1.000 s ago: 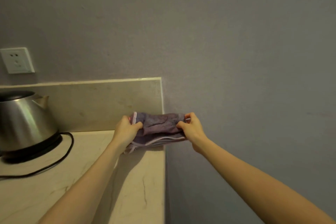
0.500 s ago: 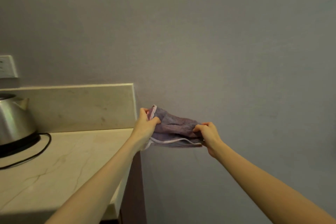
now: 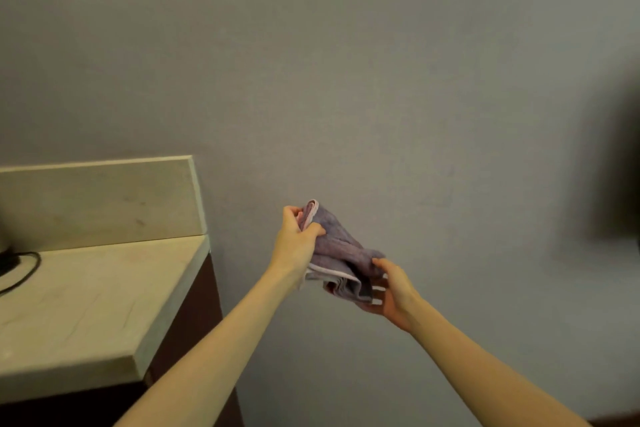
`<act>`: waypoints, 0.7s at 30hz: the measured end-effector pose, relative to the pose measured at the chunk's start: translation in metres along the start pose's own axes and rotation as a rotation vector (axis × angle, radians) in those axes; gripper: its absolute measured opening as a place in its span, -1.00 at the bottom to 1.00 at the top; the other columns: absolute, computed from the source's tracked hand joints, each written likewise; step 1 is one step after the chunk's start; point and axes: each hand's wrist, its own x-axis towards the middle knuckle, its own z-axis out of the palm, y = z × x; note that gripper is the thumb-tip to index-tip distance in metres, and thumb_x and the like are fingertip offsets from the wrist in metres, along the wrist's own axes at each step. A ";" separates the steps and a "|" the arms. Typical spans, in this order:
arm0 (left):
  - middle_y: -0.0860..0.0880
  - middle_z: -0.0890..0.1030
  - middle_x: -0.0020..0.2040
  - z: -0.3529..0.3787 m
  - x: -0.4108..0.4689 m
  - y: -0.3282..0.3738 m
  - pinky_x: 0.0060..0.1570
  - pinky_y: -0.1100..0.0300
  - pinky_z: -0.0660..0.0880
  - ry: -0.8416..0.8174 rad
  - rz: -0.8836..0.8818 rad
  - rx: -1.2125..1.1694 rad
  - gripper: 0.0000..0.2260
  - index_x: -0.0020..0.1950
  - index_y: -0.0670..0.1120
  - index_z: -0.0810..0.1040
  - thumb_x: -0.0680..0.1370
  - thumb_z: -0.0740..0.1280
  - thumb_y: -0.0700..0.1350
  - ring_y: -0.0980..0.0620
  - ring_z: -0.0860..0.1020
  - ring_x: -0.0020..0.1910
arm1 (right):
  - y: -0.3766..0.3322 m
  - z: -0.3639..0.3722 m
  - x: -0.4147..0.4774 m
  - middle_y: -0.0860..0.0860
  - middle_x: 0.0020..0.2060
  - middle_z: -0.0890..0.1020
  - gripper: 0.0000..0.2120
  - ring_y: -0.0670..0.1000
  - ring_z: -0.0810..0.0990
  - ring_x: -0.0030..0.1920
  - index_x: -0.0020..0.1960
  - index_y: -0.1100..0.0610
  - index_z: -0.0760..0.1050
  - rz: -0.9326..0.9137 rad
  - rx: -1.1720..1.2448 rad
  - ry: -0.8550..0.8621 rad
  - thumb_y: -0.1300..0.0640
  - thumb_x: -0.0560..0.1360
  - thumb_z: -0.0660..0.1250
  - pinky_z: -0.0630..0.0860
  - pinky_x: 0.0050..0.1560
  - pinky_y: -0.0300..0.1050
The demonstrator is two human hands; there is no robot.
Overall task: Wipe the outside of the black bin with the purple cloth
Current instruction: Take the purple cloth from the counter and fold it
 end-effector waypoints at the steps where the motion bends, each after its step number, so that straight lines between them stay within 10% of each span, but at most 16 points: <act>1: -0.11 0.50 -0.08 0.005 -0.004 0.000 -0.07 0.01 0.50 0.007 0.003 -0.014 -0.77 0.02 -0.12 0.31 0.47 0.27 -0.35 -0.07 0.51 -0.08 | 0.002 -0.006 -0.003 0.13 -0.09 0.54 -0.78 0.12 0.55 -0.13 -0.04 0.15 0.45 0.007 0.030 -0.018 0.00 0.52 0.19 0.51 -0.23 -0.01; 8: -0.09 0.44 0.00 0.027 -0.033 0.001 -0.21 0.30 0.52 -0.070 0.039 -0.074 -0.73 0.13 -0.15 0.24 0.52 0.22 -0.39 0.03 0.49 -0.09 | 0.020 -0.028 -0.019 0.34 0.07 0.52 -0.43 0.37 0.61 -0.06 0.14 0.26 0.35 0.216 0.276 -0.093 -0.22 0.45 0.29 0.57 -0.24 0.25; 12: -0.15 0.42 0.06 0.031 -0.046 -0.007 0.06 0.01 0.49 -0.082 0.050 -0.021 -0.72 0.12 -0.14 0.22 0.53 0.21 -0.40 -0.05 0.47 0.00 | 0.041 -0.018 -0.024 0.43 0.04 0.53 -0.27 0.43 0.61 -0.09 0.16 0.35 0.35 0.336 0.436 -0.153 -0.30 0.41 0.29 0.57 -0.25 0.30; 21: -0.14 0.44 0.08 0.002 -0.082 -0.065 0.08 0.06 0.49 -0.131 -0.049 0.056 -0.64 0.17 -0.15 0.22 0.49 0.29 -0.39 -0.01 0.49 0.03 | 0.065 -0.002 -0.018 0.20 -0.04 0.68 -0.64 0.13 0.69 -0.10 0.17 0.28 0.49 0.104 0.607 -0.147 0.13 0.43 0.33 0.62 -0.25 -0.04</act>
